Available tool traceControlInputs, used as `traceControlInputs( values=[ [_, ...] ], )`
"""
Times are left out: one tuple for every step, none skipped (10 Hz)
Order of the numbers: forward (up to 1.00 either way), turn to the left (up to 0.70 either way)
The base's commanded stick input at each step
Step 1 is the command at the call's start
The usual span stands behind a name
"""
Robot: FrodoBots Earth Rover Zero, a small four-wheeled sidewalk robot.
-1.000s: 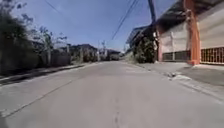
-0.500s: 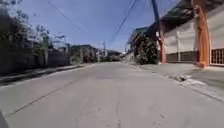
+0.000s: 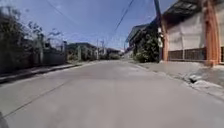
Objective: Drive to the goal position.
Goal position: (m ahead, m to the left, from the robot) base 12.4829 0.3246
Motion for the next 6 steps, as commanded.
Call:
traceControlInputs(
  values=[
    [0.85, 0.00],
    [0.85, 0.00],
    [0.85, 0.00],
    [0.85, 0.00],
    [0.85, 0.00],
    [0.85, -0.01]
  ],
)
